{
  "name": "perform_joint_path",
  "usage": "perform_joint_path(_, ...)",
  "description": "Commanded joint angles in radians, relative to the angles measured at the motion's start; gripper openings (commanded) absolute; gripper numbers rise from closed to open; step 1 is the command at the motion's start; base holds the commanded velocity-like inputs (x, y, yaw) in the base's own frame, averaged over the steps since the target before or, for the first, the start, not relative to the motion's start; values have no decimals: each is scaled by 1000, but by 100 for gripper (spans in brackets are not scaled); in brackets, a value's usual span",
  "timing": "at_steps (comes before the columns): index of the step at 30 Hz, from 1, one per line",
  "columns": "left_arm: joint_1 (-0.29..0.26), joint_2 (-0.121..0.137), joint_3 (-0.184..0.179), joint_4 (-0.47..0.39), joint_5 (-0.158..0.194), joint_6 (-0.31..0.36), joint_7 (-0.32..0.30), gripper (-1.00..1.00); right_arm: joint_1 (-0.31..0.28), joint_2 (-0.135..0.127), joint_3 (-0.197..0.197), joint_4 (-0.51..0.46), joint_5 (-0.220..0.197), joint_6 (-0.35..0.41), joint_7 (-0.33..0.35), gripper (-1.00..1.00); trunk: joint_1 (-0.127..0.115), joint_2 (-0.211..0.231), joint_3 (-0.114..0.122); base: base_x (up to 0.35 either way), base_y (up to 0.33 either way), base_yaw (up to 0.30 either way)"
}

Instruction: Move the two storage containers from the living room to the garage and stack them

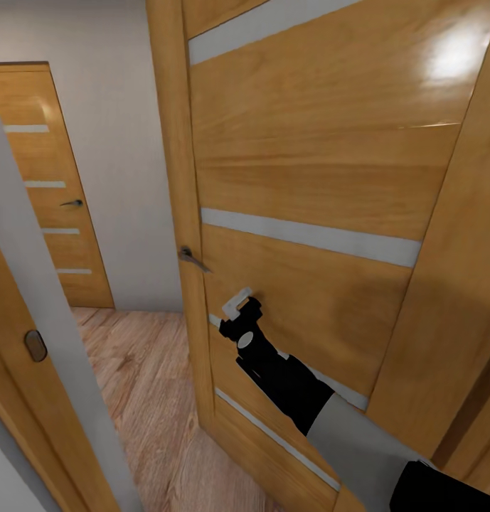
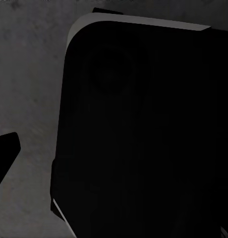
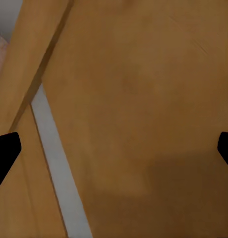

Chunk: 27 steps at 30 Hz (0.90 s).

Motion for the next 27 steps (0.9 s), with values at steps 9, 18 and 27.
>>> perform_joint_path(9, 0, 0, 2, 0, 7, -2, 0, 100, -1, 0, 12, 1, 12, 66, 7, 100, 0, 0, -1, 4, 0, 0)
perform_joint_path(18, 0, -1, 4, 0, 8, -2, 0, 100, -1, 0, 15, 16, 11, 110, 10, 100, 0, 0, -1, 0, 0, 0)
perform_joint_path(27, 0, 0, 4, 0, 8, -2, 0, 100, -1, 0, 14, 25, 20, 81, 0, 100, 0, 0, -1, 50, 0, 0)
